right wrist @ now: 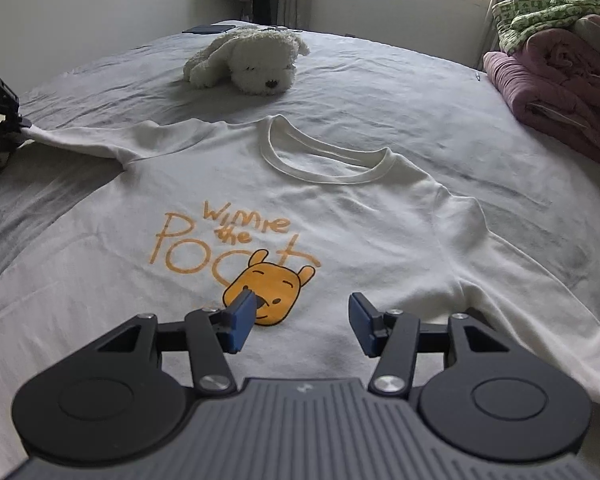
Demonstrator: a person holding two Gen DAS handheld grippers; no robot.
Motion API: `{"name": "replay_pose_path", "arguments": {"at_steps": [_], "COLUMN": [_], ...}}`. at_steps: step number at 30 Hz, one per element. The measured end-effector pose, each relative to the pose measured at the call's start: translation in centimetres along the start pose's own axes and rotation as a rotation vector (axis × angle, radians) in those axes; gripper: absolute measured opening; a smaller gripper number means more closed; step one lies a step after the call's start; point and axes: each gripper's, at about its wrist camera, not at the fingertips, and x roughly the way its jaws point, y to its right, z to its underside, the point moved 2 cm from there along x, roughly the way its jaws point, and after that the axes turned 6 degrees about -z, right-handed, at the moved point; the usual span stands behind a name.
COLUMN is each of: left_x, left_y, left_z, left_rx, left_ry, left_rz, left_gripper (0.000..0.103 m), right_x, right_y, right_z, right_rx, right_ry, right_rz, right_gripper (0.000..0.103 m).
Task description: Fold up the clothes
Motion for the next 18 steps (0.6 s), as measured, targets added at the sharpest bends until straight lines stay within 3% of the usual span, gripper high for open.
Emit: {"name": "replay_pose_path", "arguments": {"at_steps": [7,11,13,15,17,18], "left_x": [-3.1,-7.8,-10.9,-13.9,-15.5,-15.5], "left_y": [3.4,8.0,11.4,14.8,16.9,17.2], "left_z": [0.3,2.8,5.7,10.4,15.3,17.0], "left_rx": [0.064,0.161,0.262,0.465,0.648,0.689], "left_ry": [0.141,0.231,0.243,0.232,0.187,0.152], "left_rz": [0.261,0.493,0.665,0.798,0.86,0.87], "left_gripper": [0.005,0.005,0.006,0.008,0.016,0.027], "right_x": [-1.1,-1.8,-2.3,-2.7,-3.1,-3.3], "right_y": [0.8,1.4,2.1,2.7,3.4,3.8], "right_z": [-0.6,-0.9,-1.0,-1.1,-1.1,-1.0], "right_rx": [0.068,0.119,0.167,0.215,0.256,0.28], "right_ry": [0.039,0.063,0.078,0.094,0.104,0.11], "right_rz": [-0.032,-0.052,-0.065,-0.079,-0.083,-0.085], "right_gripper": [0.054,0.054,0.054,0.054,0.054,0.054]}}
